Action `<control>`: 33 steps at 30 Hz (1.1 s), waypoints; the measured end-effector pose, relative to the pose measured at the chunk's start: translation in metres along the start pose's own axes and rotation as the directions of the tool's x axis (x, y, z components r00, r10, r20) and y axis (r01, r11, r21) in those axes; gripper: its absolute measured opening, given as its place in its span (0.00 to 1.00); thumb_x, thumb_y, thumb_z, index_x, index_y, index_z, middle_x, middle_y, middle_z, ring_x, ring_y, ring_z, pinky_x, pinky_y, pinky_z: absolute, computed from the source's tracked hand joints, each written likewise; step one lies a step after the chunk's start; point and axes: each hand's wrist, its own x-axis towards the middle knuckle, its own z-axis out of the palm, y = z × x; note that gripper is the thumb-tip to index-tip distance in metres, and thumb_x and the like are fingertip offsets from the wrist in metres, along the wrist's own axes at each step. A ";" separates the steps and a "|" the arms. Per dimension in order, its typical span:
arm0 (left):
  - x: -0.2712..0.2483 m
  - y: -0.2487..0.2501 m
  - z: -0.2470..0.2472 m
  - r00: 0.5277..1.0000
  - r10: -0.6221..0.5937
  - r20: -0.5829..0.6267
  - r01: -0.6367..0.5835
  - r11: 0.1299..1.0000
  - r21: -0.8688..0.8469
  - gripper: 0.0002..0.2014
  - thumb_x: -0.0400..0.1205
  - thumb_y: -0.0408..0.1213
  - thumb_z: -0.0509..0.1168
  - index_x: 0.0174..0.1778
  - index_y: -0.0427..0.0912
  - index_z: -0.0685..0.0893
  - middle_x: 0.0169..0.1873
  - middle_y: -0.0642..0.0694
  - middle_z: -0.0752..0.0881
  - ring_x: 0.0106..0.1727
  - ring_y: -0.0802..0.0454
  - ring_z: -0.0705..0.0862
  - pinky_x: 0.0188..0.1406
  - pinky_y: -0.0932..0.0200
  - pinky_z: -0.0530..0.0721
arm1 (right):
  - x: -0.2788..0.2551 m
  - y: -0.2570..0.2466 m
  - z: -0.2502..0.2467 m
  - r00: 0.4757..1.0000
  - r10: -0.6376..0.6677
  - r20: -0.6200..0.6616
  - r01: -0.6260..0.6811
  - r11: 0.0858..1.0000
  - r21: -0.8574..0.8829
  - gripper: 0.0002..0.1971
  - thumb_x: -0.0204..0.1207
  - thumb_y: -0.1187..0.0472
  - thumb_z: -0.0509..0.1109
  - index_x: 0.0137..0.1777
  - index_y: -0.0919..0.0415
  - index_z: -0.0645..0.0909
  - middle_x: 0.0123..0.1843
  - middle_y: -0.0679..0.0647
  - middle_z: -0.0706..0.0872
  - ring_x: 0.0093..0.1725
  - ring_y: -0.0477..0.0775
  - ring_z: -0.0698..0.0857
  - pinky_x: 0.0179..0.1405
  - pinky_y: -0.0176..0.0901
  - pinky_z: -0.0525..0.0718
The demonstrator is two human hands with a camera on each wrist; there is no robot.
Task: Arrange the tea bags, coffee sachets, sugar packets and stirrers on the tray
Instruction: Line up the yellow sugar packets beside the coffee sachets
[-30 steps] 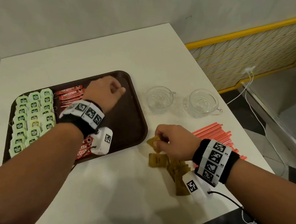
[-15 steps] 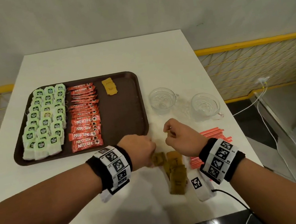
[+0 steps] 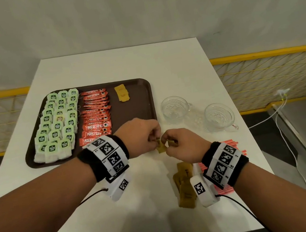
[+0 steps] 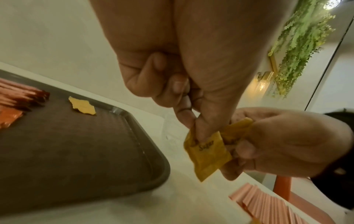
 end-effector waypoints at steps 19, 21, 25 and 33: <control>0.038 -0.083 -0.025 0.871 -0.379 -0.314 0.333 0.923 -0.190 0.11 0.77 0.52 0.72 0.46 0.48 0.88 0.40 0.51 0.87 0.44 0.52 0.83 0.44 0.57 0.79 | 0.039 -0.019 0.018 0.969 0.137 -0.207 -0.033 0.897 0.440 0.08 0.79 0.66 0.62 0.45 0.54 0.67 0.33 0.51 0.69 0.30 0.49 0.67 0.32 0.47 0.68; 0.057 -0.102 -0.038 0.848 -0.443 -0.291 0.410 0.896 -0.170 0.13 0.75 0.50 0.74 0.44 0.44 0.89 0.40 0.48 0.87 0.44 0.48 0.85 0.45 0.57 0.81 | 0.037 -0.018 0.020 0.970 0.158 -0.184 -0.055 0.881 0.470 0.07 0.72 0.61 0.61 0.38 0.50 0.65 0.33 0.50 0.68 0.32 0.50 0.65 0.34 0.50 0.65; 0.088 -0.135 -0.046 0.840 -0.523 -0.144 0.505 0.850 -0.149 0.14 0.69 0.50 0.78 0.40 0.44 0.87 0.38 0.48 0.89 0.39 0.50 0.86 0.39 0.60 0.82 | 0.030 -0.017 0.019 0.977 0.176 -0.123 -0.106 0.892 0.439 0.05 0.72 0.56 0.62 0.36 0.52 0.74 0.29 0.50 0.75 0.32 0.51 0.72 0.36 0.53 0.71; 0.123 -0.138 -0.048 0.824 -0.566 -0.032 0.558 0.800 0.221 0.36 0.74 0.58 0.73 0.71 0.37 0.78 0.67 0.38 0.81 0.68 0.38 0.80 0.69 0.46 0.78 | 0.020 -0.004 0.015 0.960 0.162 -0.229 -0.092 0.953 0.289 0.03 0.79 0.58 0.72 0.46 0.52 0.81 0.43 0.53 0.90 0.43 0.55 0.90 0.49 0.59 0.90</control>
